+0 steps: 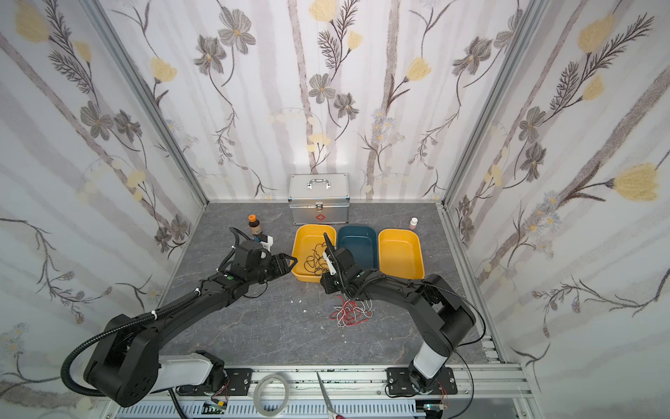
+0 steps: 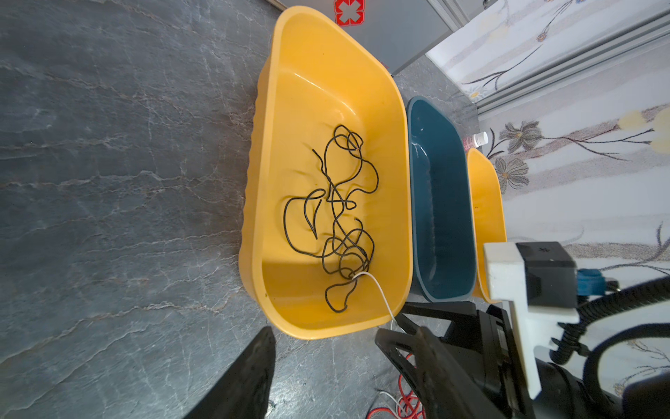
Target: Untangle the cables
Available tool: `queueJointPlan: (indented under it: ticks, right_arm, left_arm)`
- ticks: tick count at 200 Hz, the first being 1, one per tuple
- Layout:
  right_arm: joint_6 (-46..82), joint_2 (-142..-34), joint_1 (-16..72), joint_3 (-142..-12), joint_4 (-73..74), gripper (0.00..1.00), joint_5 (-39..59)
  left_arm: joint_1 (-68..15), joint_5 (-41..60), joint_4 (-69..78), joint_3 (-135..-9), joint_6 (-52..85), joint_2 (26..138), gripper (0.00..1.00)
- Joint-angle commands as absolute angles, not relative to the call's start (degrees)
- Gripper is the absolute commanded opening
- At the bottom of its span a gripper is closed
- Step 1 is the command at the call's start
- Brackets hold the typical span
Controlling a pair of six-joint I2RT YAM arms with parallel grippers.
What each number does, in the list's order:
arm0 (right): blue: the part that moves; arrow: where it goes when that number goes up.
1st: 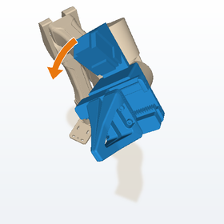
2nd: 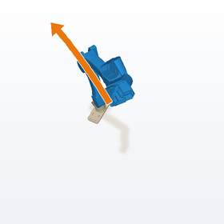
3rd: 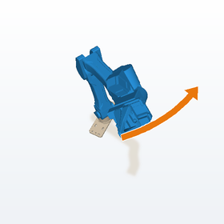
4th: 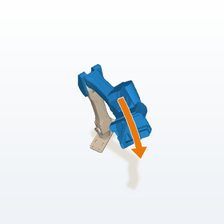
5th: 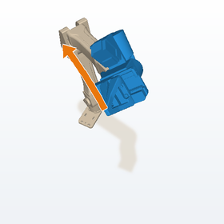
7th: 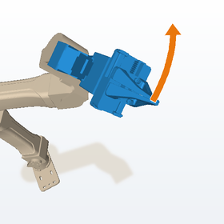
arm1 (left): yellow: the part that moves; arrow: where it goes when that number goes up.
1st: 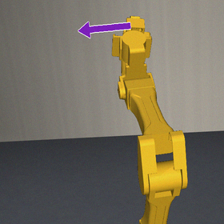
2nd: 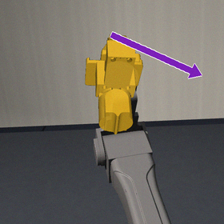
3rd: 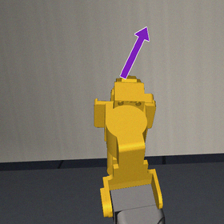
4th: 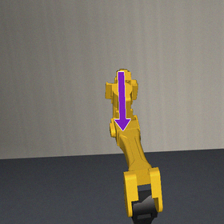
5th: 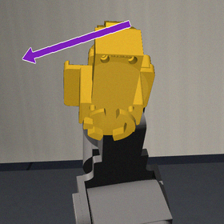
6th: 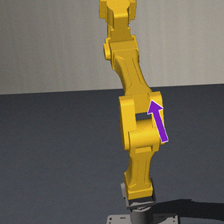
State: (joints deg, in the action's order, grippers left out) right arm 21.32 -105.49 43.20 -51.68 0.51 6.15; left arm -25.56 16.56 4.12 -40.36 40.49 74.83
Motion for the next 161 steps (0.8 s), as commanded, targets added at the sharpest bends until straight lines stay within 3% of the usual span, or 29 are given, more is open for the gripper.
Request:
queueJointPlan:
  ticks: [1,58,161]
  right_arm:
    - [19.6,-107.2,43.2,-53.0,0.4,0.34,5.0]
    - [19.0,-105.4,43.4,-51.2,0.3,0.03,5.2]
    - [14.0,-92.8,43.7,-48.0,-5.0,0.00,9.4]
  left_arm:
    - [-25.4,15.8,5.8,-40.0,40.4,74.3,0.63]
    - [-25.3,15.2,5.5,-39.1,40.7,73.2,0.62]
    - [-25.4,14.7,5.4,-38.7,40.8,72.4,0.62]
